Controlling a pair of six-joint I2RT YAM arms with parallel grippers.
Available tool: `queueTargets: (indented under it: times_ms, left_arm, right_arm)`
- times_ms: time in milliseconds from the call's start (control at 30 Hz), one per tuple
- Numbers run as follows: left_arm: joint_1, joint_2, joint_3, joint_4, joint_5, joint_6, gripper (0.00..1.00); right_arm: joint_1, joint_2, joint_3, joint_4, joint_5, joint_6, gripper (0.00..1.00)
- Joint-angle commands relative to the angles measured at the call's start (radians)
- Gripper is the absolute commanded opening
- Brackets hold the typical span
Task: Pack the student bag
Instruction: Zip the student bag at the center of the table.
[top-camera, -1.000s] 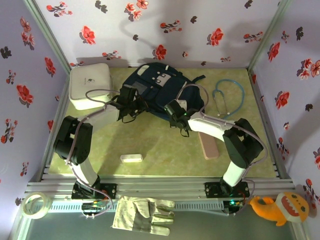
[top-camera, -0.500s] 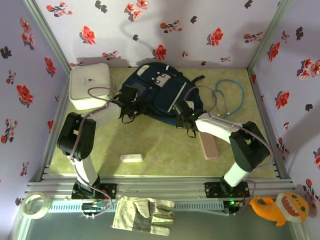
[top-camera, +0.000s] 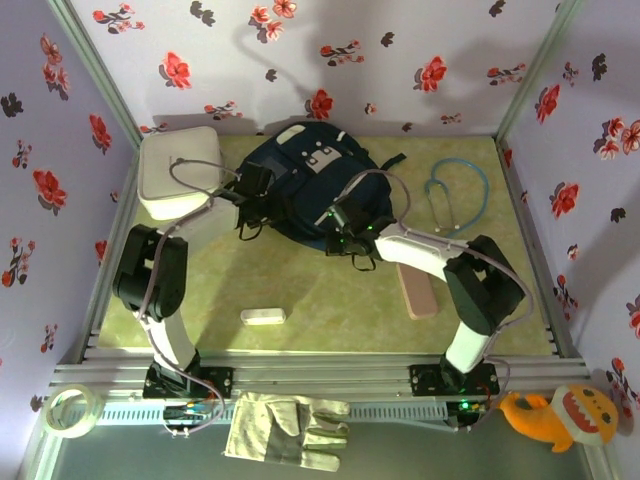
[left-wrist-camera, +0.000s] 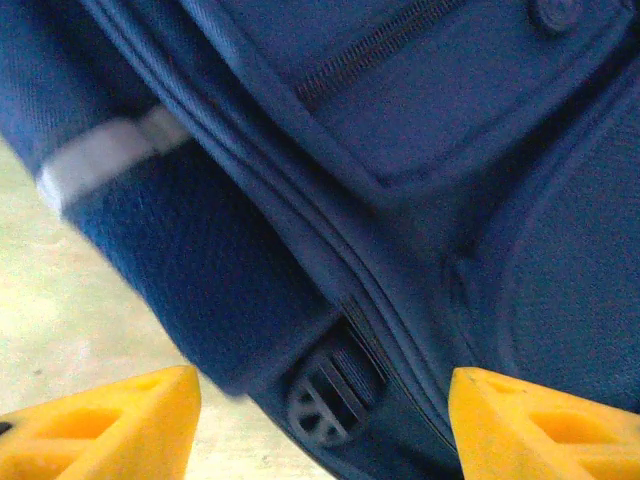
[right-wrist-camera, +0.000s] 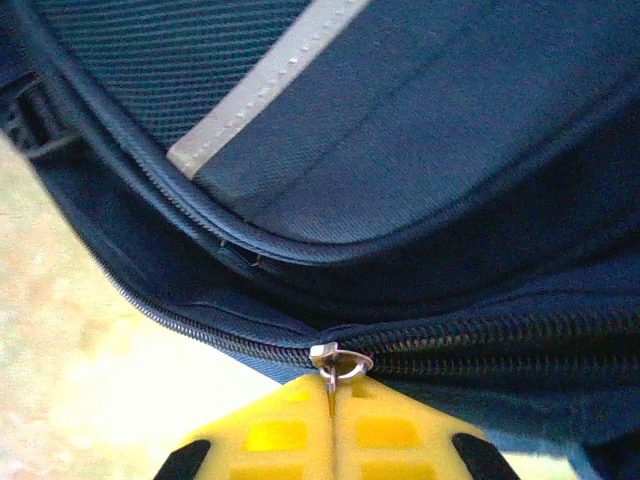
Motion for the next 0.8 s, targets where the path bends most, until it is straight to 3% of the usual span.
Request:
queueTargets:
  times_ms: [0,300,767]
  left_arm:
    - [0.009,-0.077,-0.04,0.0,-0.024,-0.031,0.69]
    - [0.001,-0.13,-0.23,0.211,0.137,-0.299,0.71]
    - [-0.011,-0.048,-0.259,0.246,0.146,-0.354,0.52]
  right_arm:
    - [0.027,0.048,0.082,0.088,-0.068,0.0,0.0]
    - [0.045,0.097,0.121,0.113,-0.096,0.047,0.0]
    - [0.046,0.09,0.101,0.11,-0.078,0.058,0.0]
